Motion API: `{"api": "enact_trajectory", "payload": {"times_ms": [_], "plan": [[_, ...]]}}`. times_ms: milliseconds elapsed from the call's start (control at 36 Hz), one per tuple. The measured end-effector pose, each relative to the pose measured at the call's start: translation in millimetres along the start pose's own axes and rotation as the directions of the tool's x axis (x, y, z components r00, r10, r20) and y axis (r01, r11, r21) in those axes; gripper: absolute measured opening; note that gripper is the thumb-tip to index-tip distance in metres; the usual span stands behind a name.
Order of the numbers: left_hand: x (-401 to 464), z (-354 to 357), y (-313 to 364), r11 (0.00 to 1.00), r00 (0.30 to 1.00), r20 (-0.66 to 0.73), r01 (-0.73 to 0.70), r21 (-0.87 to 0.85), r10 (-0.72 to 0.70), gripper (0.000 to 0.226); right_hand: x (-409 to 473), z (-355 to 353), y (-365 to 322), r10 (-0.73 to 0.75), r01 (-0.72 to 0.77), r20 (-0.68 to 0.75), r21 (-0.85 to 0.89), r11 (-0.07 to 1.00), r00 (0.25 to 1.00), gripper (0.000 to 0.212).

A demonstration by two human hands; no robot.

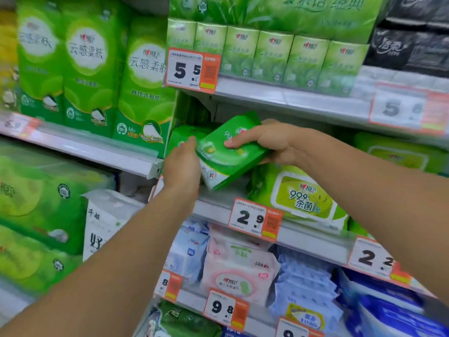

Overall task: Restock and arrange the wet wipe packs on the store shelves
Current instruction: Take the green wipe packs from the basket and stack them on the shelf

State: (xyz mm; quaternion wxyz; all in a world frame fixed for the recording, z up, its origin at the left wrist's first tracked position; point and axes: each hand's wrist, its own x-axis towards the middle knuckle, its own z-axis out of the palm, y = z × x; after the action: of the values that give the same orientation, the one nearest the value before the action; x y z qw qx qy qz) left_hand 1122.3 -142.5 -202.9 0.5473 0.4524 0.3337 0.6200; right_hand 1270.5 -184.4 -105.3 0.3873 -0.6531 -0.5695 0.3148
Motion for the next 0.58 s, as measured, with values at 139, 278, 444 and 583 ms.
{"api": "enact_trajectory", "payload": {"times_ms": [139, 278, 444, 583], "plan": [[20.7, -33.9, -36.4, 0.462, 0.808, 0.191, -0.493, 0.738, 0.557, 0.081, 32.4, -8.1, -4.5, 0.069, -0.086, -0.153, -0.108, 0.99, 0.986, 0.013], [40.4, -56.3, -63.8, 0.106, 0.84, 0.389, -0.456, 0.883, 0.379, 0.081, 68.5, -21.9, 1.8, 0.099, -0.195, -0.233, -0.435, 0.879, 0.967, 0.024], [42.8, -55.6, -71.0, 0.087, 0.812, 0.431, -0.499, 0.862, 0.394, 0.075, 121.5, -28.1, 21.7, 0.018, -0.174, -0.254, -0.606, 0.776, 0.967, 0.102], [41.8, -55.3, -66.8, 0.177, 0.784, 0.489, -0.582, 0.794, 0.383, 0.063, 151.1, -34.0, 39.9, -0.084, -0.126, -0.23, -0.762, 0.635, 0.97, 0.102]]}}
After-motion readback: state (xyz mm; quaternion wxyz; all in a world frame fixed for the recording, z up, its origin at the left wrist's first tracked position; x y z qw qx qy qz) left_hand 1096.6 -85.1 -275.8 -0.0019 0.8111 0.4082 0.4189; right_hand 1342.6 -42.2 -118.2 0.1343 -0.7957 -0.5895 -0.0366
